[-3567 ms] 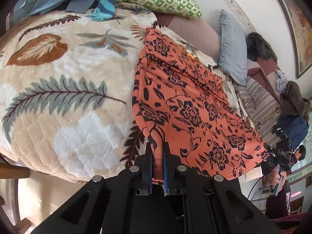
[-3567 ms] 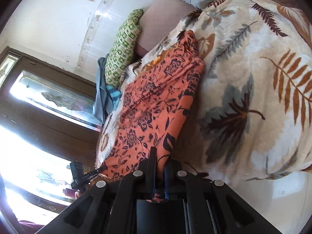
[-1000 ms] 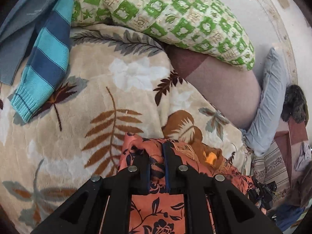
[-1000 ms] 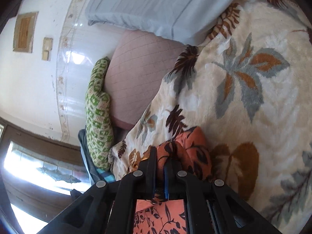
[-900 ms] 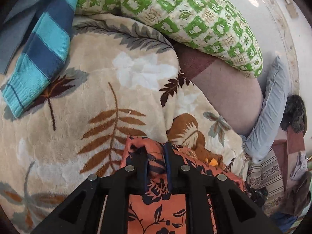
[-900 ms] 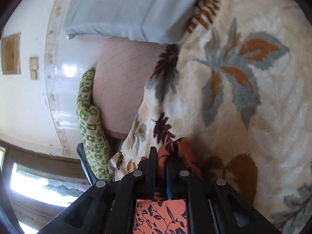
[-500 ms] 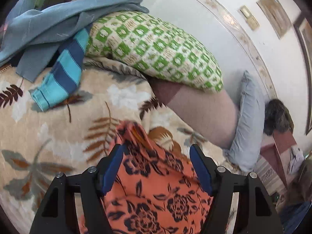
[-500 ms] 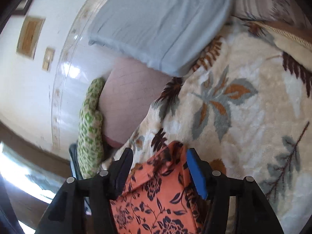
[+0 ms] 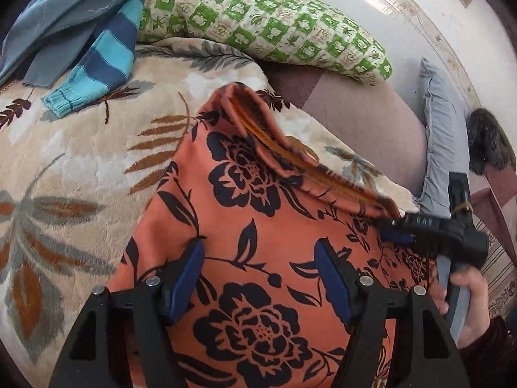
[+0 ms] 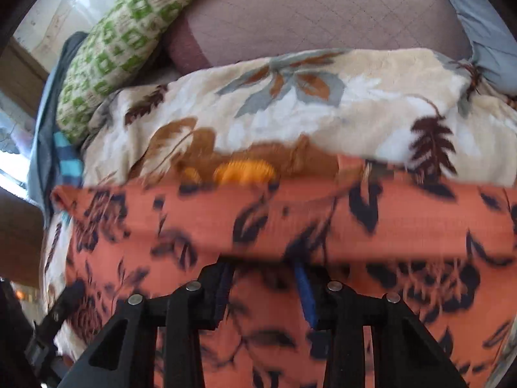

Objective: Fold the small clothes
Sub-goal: 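Lay the folded blouse flat and open both grippers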

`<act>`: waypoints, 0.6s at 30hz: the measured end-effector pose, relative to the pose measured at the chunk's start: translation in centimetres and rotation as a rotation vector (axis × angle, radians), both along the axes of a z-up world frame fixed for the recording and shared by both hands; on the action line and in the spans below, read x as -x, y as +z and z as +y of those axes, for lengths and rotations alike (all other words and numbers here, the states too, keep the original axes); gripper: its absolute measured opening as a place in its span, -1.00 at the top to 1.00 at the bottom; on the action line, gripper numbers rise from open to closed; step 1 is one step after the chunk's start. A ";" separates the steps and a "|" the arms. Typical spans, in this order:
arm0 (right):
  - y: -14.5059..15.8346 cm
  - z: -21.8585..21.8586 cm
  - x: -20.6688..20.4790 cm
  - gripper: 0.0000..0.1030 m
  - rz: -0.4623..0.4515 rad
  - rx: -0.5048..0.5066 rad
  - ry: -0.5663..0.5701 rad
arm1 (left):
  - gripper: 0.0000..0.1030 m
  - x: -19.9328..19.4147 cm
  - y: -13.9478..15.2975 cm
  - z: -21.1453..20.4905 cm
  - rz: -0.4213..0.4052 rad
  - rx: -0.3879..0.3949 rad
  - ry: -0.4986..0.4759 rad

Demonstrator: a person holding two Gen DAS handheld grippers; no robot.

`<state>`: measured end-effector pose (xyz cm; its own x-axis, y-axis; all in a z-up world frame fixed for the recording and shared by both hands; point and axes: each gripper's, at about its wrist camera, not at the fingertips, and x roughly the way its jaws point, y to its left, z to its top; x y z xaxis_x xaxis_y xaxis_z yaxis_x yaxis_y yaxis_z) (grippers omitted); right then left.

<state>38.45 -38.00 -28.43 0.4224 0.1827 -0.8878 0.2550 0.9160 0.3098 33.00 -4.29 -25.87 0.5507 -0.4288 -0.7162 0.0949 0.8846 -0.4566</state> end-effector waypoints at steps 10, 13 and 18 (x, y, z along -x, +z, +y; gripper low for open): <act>5.7 4.3 0.8 0.27 -0.136 -0.028 0.077 | -0.37 -0.2 2.9 3.0 -0.048 0.089 0.053; 4.7 7.5 4.5 0.27 -0.111 0.016 0.131 | -0.38 -0.1 3.1 4.1 -0.039 0.015 0.062; 1.4 8.4 10.3 0.27 -0.059 0.138 0.126 | -0.38 -1.3 -1.2 3.9 0.142 -0.132 0.007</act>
